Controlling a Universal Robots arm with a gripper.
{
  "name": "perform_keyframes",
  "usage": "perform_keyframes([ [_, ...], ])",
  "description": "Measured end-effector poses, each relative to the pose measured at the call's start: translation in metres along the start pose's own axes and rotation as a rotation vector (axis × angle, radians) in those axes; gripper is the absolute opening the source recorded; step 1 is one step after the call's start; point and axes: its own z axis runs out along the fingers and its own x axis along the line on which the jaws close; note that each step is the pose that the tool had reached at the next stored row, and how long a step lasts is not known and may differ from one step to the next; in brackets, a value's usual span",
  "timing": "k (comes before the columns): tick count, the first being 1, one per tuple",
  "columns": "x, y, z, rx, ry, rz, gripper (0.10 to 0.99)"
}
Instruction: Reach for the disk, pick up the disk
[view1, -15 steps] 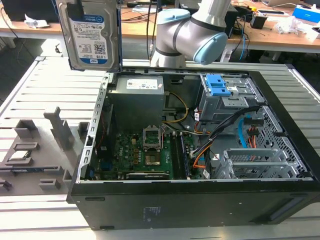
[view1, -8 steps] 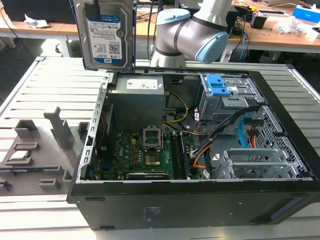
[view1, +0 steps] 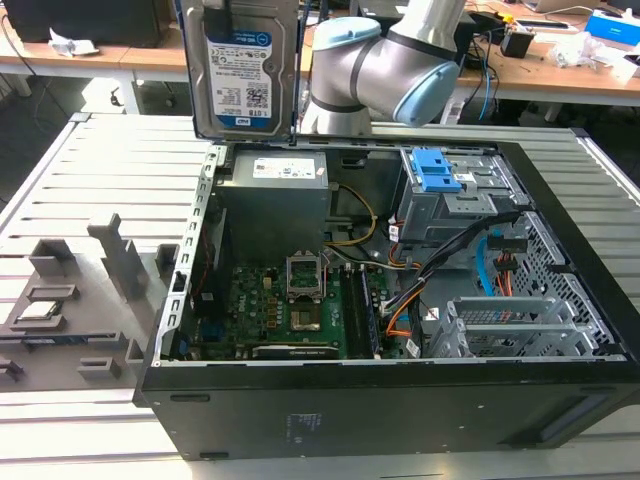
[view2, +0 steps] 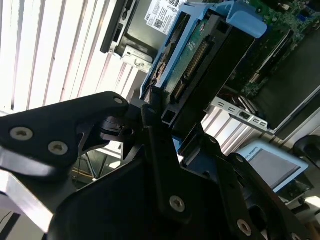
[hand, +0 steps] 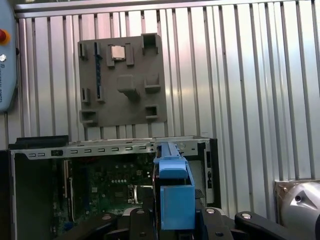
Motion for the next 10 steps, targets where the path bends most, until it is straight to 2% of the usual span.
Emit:
perform_keyframes([
  [7,-0.0031,-0.0204,-0.001,0.0,-0.0001,0.0,0.369],
  [10,-0.0047,-0.0318,-0.0017,0.0,0.0,0.0,0.369],
])
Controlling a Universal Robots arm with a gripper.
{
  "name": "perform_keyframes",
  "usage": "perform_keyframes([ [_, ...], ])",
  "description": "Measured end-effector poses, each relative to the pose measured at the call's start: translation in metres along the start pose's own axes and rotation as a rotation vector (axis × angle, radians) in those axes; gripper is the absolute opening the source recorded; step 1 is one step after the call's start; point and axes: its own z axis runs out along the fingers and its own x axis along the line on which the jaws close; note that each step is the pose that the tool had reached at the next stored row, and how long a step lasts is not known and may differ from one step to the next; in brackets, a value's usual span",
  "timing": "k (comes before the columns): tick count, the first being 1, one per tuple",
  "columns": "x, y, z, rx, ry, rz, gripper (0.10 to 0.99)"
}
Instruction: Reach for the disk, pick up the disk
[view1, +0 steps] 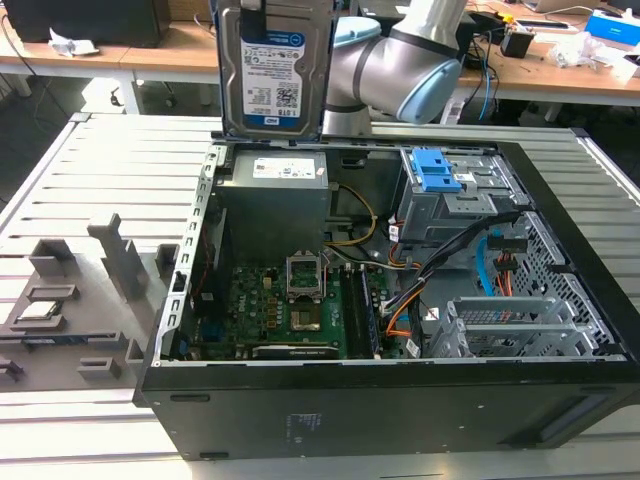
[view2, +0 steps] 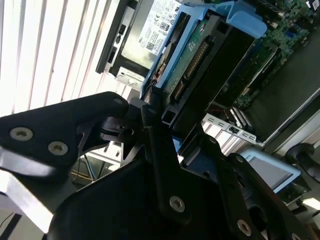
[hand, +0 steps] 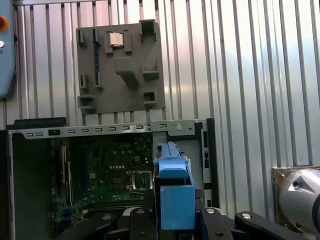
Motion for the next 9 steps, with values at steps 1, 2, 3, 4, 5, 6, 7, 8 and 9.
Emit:
perform_keyframes([
  [1,-0.0004,-0.0027,-0.0001,0.0,0.0,0.0,0.369],
  [2,-0.0008,-0.005,-0.0003,0.0,0.0,0.0,0.369],
  [3,-0.0011,-0.007,-0.0004,0.0,0.0,0.0,0.369],
  [4,-0.0019,-0.013,-0.0007,0.0,0.0,0.0,0.369],
  [5,-0.0027,-0.0181,-0.0009,0.0,-0.0001,0.0,0.369],
  [6,-0.0032,-0.0212,-0.0011,0.0,-0.0001,0.0,0.369],
  [7,-0.0036,-0.0235,-0.0012,0.0,-0.0001,0.0,0.369],
  [8,-0.0042,-0.0276,-0.0015,0.0,0.0,0.0,0.369],
  [9,-0.0046,-0.0302,-0.0016,0.0,0.0,0.0,0.369],
])
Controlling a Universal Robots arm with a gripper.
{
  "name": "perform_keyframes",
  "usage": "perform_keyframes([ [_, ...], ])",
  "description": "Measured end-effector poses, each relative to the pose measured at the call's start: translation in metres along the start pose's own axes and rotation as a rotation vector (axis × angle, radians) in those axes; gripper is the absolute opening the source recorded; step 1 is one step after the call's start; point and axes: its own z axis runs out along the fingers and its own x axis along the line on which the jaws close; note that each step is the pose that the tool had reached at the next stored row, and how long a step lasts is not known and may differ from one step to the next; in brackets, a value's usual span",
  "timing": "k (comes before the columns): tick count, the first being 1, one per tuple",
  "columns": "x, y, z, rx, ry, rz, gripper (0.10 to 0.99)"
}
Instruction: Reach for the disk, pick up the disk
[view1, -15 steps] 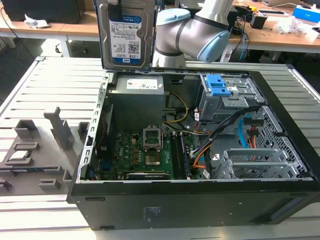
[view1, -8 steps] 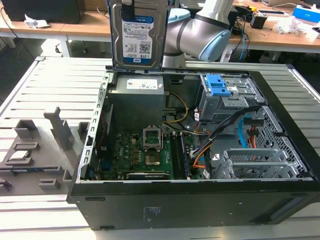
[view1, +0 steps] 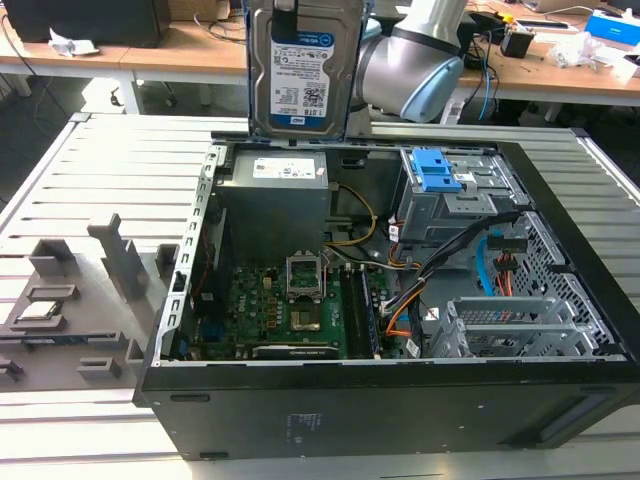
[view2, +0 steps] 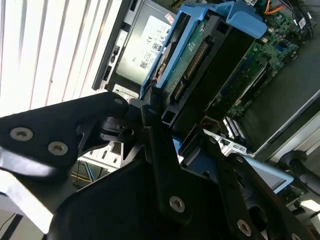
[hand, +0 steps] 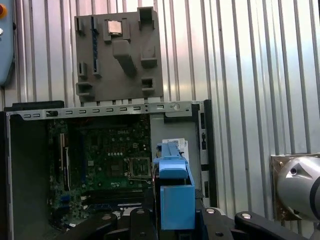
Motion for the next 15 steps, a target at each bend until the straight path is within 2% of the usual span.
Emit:
perform_keyframes([
  [15,-0.0075,-0.0481,-0.0025,0.0,0.0,0.0,0.369],
])
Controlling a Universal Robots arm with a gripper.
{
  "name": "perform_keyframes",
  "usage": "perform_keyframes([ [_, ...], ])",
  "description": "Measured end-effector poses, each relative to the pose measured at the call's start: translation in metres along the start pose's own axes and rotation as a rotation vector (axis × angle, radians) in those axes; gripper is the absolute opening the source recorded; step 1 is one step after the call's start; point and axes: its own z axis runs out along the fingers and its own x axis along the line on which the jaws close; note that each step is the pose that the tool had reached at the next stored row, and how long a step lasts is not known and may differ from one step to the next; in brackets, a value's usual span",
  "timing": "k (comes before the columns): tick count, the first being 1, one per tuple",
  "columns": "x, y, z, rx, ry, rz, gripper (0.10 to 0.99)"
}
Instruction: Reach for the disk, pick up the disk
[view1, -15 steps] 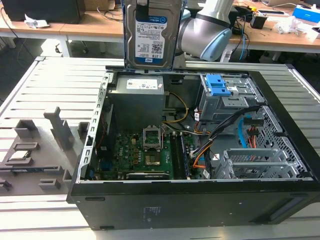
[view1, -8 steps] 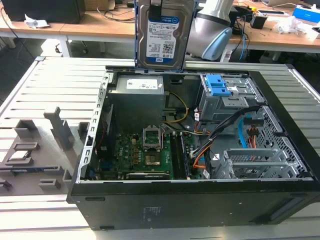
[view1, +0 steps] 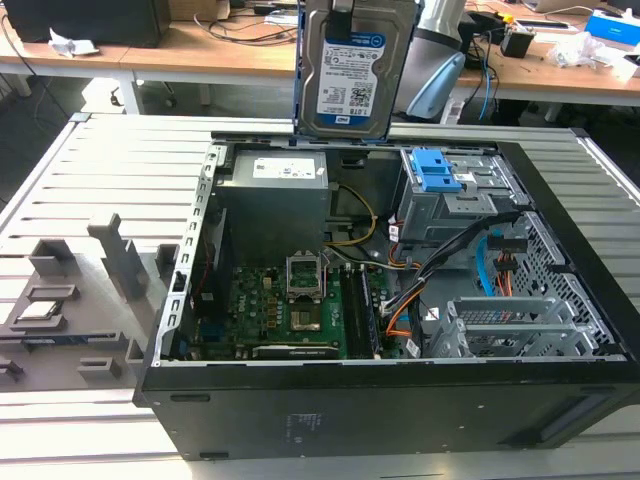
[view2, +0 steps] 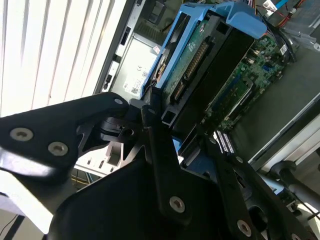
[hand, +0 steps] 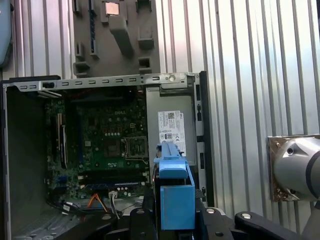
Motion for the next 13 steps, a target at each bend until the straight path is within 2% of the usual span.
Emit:
perform_keyframes([
  [2,-0.0012,-0.0069,-0.0004,0.0,0.0,0.0,0.369],
  [5,-0.0023,-0.0126,-0.0007,0.0,0.0001,0.0,0.369],
  [13,-0.0023,-0.015,-0.0007,0.0,-0.0002,0.0,0.369],
])
